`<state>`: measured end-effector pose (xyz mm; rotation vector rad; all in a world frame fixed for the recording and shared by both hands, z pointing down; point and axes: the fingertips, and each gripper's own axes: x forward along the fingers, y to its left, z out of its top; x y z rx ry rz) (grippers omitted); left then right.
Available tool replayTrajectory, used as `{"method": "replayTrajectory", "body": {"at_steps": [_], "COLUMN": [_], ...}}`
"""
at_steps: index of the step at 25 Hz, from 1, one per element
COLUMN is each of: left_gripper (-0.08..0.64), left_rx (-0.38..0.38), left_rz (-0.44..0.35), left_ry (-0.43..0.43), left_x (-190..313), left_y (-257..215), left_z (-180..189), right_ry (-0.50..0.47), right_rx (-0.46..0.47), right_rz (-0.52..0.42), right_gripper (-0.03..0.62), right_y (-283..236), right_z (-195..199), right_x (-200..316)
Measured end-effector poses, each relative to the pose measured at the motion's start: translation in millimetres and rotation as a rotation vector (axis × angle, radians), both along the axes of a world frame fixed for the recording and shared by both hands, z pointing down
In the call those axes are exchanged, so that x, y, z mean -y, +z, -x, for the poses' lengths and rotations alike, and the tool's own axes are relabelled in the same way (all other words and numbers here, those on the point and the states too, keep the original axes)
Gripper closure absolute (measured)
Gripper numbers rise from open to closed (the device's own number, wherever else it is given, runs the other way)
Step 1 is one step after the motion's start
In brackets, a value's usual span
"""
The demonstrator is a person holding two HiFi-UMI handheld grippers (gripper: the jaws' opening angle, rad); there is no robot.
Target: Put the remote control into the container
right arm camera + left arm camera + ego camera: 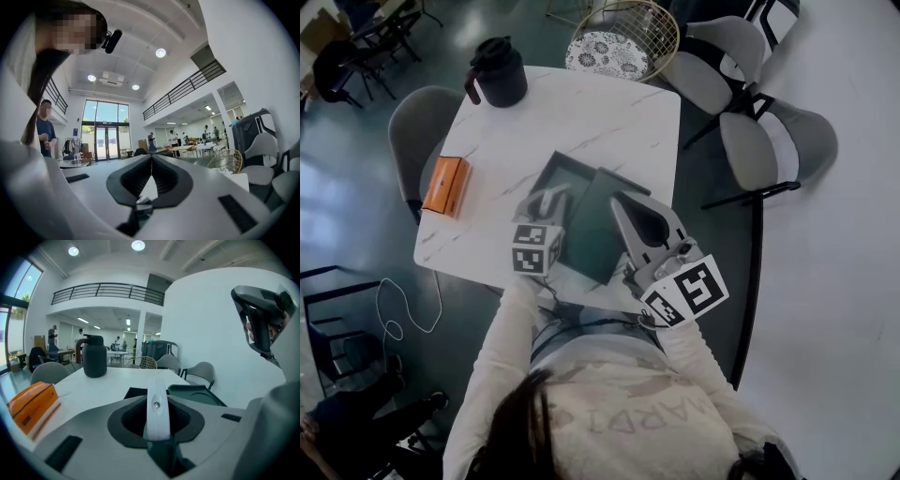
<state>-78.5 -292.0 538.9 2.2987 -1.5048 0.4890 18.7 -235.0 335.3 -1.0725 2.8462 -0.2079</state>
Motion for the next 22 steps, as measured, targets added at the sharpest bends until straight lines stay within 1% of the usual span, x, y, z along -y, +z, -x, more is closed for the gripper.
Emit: {"method": "replayTrajectory", "body": {"at_steps": [3,14,20,22], "left_gripper": [0.474,0.474,0.474,0.474], "left_rx": [0.004,0.021,-0.003,0.005], "left_rz": [0.01,-0.017,-0.014,-0.015], "left_ry": [0.003,0.052,0.07,0.08], "left_x": [6,15,20,21], "left_y": [6,9,14,14], "left_z": [-3,-8,-10,-11], "right_ry": [0.003,0.021,0.026,0.026], "right_rx": [-0.003,-0.013,-0.015,-0.015], "right_rz": [0.007,0.022,0.022,0.022], "right_gripper": [0.575,0.575,0.575,0.575], "right_y": [6,7,8,8], "right_z": [-4,-6,-6,-5], "right_x": [5,10,13,14]}}
